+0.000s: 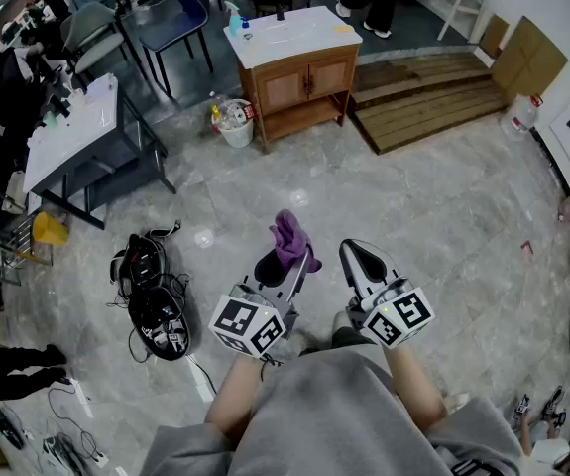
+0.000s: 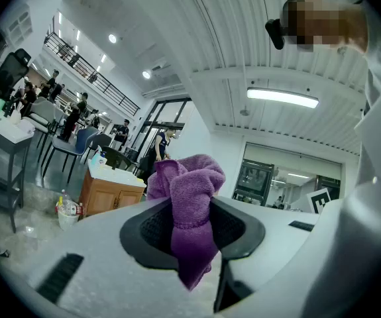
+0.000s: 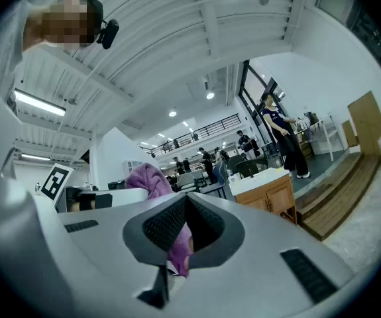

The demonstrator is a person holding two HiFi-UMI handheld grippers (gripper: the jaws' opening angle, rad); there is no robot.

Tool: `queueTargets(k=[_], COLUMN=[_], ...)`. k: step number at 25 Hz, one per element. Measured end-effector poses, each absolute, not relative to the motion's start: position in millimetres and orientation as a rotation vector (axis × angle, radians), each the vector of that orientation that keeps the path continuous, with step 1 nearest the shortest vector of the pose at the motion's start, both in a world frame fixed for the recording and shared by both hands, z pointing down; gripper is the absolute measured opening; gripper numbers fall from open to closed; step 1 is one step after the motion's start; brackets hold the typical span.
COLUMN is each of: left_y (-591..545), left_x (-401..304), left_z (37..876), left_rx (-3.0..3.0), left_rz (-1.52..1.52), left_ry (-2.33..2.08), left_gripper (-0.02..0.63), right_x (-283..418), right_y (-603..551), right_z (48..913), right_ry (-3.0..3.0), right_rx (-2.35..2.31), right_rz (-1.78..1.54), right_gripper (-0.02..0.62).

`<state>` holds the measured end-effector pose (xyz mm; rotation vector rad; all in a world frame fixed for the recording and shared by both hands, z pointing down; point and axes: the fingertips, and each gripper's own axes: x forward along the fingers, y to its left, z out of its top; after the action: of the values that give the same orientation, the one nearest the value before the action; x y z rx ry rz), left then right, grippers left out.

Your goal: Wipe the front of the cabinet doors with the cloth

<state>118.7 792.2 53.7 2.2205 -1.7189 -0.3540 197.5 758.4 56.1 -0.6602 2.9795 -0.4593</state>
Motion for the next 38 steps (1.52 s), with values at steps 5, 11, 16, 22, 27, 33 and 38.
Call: queueTargets(k=[5,11,16,22,27,33,38], left_y=[780.2,761.9,737.2,695.4,654.4,619.7,602.8], left_x=[110.6,121.0,136.0,151.8,165.2,168.2,152.2], left_z=[55.1,59.6,60.4,69.8,75.4,74.5,78.7], left_rx=[2.205,2.194,2.22,2.199,2.171,2.145,2.14], left_rz=[-0.341,-0.313,-0.254,-0.203,-0.164,-0.114,-0.074], left_ry=[-1.73,-1.746,-1.765,-1.791,-1.8,-1.838,-1.854], left_gripper=[0.13,0.132,0.137,0.141,0.143,0.144,0.144], right_x=[193.5,205.9,213.4,225.0,243.2,251.5,237.3], right_y=[740.1,723.0,693.0,649.4,608.5,571.3,554.2], right_z=[53.3,58.0,62.1,73.0,80.1,83.0,89.2], right_ry=[2.961,2.976,2.975,2.985,2.971,2.963,2.96], right_rx=[-0.686,-0.677,-0.643,-0.606,-0.606,-0.591,-0.577], right_rz=[-0.446,-0.459,-0.487,-0.506,-0.564,-0.609,-0.632], right_gripper=[0.009,0.009,0.009,0.011,0.011,0.009,0.011])
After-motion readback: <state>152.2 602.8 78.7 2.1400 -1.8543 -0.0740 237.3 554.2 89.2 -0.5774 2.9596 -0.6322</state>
